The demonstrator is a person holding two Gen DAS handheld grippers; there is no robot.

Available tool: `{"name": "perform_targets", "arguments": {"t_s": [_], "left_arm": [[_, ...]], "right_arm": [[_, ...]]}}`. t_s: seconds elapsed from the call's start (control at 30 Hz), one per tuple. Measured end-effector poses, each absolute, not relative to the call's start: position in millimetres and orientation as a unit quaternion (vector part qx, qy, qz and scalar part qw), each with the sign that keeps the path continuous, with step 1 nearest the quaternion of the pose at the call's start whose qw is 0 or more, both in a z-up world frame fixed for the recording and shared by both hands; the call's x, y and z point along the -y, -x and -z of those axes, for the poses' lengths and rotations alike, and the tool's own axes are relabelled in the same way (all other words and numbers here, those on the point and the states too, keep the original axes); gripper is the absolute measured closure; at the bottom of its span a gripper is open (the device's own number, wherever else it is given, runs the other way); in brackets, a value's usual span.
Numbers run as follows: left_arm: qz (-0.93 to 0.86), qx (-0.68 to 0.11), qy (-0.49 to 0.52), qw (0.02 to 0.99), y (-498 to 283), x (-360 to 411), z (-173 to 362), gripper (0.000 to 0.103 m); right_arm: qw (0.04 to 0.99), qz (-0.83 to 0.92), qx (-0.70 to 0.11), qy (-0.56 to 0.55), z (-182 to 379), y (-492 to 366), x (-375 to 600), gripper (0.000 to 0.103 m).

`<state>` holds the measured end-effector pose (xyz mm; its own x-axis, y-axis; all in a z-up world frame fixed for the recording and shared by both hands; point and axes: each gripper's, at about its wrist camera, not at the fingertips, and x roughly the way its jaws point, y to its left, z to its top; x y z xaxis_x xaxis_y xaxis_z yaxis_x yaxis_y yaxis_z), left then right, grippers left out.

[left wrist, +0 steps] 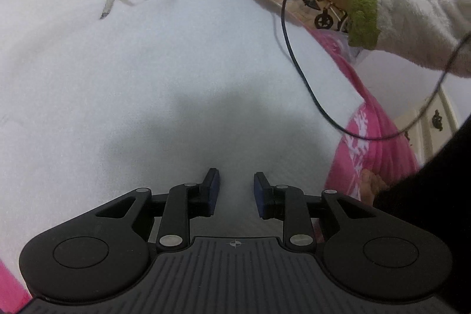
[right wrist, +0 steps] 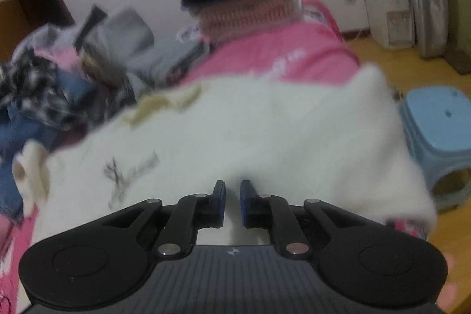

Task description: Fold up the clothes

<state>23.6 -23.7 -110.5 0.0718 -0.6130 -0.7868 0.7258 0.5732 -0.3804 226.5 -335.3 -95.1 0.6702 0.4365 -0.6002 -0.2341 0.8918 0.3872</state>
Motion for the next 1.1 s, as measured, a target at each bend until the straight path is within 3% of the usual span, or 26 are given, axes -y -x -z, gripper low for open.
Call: {"name": "perform_targets", "arguments": {"t_s": [0.17,0.3,0.37,0.5,0.67,0.77,0.87,0.97,1.1], "left_arm": [[0.455,-0.508,-0.033,0.730,-26,19,114,0.078],[0.456,-0.503,-0.027,0.734,-24,16,115,0.078],[0.457,-0.499,-0.031,0.735,-23,17,115,0.078],[0.460,-0.495,-0.037,0.736,-22,20,115,0.078],[0.466,-0.498,-0.022,0.731,-25,17,118,0.078],[0.471,-0.498,-0.020,0.728,-26,15,120,0.077],[0.473,-0.497,-0.023,0.727,-26,17,119,0.077],[0.474,-0.496,-0.022,0.727,-25,18,119,0.077],[0.475,-0.497,-0.020,0.726,-25,17,120,0.077]], "right_arm": [[0.821,-0.407,-0.396,-0.062,87,-193,258,0.090],[0.809,-0.420,-0.408,0.055,112,-210,197,0.093],[0.829,-0.390,-0.399,0.036,115,-238,197,0.101],[0.862,-0.347,-0.369,0.025,93,-260,195,0.095],[0.747,-0.540,-0.384,0.051,95,-227,140,0.094],[0.768,-0.502,-0.383,0.101,118,-245,101,0.097],[0.803,-0.441,-0.401,-0.011,123,-293,110,0.100],[0.796,-0.460,-0.394,-0.008,110,-294,106,0.094],[0.683,-0.602,-0.410,0.047,113,-250,79,0.081]]}}
